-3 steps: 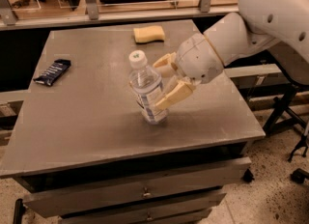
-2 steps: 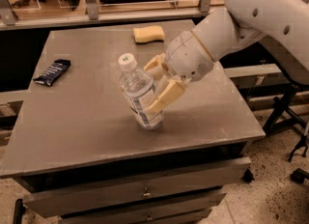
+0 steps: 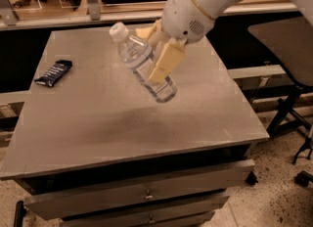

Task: Knock blue plastic bottle over

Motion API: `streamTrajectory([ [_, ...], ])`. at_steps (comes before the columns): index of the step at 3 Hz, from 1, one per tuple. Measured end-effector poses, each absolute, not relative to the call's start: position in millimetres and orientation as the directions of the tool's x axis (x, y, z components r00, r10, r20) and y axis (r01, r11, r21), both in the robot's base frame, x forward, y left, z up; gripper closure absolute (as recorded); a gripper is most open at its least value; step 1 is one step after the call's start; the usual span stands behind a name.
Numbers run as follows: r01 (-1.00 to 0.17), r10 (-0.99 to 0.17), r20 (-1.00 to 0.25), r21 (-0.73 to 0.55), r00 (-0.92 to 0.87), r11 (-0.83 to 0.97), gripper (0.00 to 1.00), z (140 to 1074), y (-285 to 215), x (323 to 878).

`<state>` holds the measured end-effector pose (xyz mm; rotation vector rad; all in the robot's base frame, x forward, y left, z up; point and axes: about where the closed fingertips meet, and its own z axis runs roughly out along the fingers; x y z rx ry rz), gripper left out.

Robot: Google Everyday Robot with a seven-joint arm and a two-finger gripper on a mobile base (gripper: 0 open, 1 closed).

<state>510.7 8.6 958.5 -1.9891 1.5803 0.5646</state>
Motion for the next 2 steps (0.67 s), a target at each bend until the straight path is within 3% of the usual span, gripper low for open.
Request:
streamTrajectory([
  [2,-0.965,-0.927,-0.360,-0.262,0.104,-0.006,1.00,981,55,542],
])
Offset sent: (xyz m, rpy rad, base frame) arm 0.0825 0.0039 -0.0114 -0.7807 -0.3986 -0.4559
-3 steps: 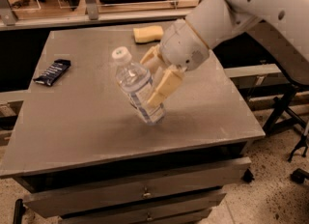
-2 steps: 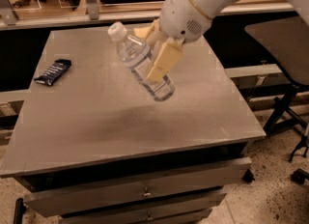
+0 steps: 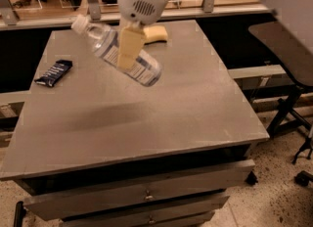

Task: Knock blue plastic bottle over

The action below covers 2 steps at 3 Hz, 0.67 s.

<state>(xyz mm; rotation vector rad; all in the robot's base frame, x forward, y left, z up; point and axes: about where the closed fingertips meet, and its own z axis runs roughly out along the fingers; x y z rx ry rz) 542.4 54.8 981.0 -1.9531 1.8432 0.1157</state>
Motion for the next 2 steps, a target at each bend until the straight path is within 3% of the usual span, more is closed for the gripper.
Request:
streamTrajectory([
  [2,-0.956,-0.998,0.035,-0.286,0.061,-0.068,1.00,898,58,546],
])
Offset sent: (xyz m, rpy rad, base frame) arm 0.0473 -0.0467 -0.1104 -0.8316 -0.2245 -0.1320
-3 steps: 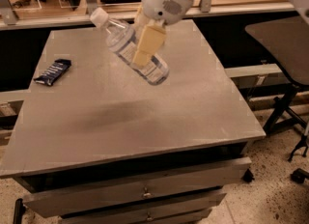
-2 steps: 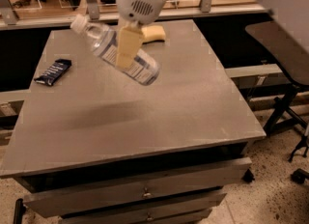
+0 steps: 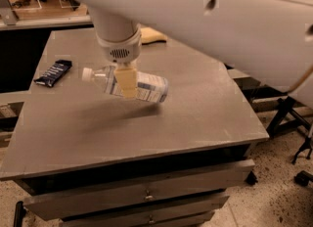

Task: Knock blue plastic bottle over

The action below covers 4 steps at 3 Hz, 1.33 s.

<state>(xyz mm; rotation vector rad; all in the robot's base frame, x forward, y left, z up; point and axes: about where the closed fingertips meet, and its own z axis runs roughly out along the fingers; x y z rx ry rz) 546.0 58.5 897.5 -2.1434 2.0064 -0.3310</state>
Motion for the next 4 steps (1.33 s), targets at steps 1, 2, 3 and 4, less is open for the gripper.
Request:
streamTrajectory([
  [1,-0.946,-0.967,0.243,-0.291,0.071,-0.143,0.82,874,34,563],
  [2,-0.943,-0.953,0.288,-0.281,0.095,-0.179,0.59,870,14,581],
  [3,-0.960,-0.980,0.150,-0.228,0.128,-0.160,0.35,872,3,592],
  [4,-0.980,-0.987,-0.102,-0.164,0.126,-0.108,0.04,878,-17,606],
])
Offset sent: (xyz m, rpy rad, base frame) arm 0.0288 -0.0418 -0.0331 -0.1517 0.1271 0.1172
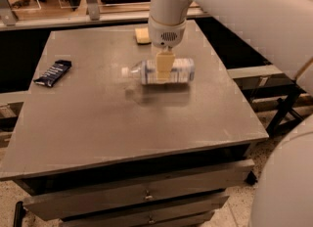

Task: Knock blue plastic bottle over

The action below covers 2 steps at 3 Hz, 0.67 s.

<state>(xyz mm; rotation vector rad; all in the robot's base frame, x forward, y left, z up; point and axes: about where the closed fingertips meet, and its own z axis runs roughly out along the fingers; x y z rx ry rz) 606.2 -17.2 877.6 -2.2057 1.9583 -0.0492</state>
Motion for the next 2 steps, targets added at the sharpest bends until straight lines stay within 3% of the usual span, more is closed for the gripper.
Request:
streamTrajectory([
  [1,-0.976,-0.974,-0.177,-0.189,0.139,-0.105,0.00,896,4,600],
  [2,-0.968,-0.976,-0.156,-0.224,0.151,-0.114,0.00,888,-6,593],
])
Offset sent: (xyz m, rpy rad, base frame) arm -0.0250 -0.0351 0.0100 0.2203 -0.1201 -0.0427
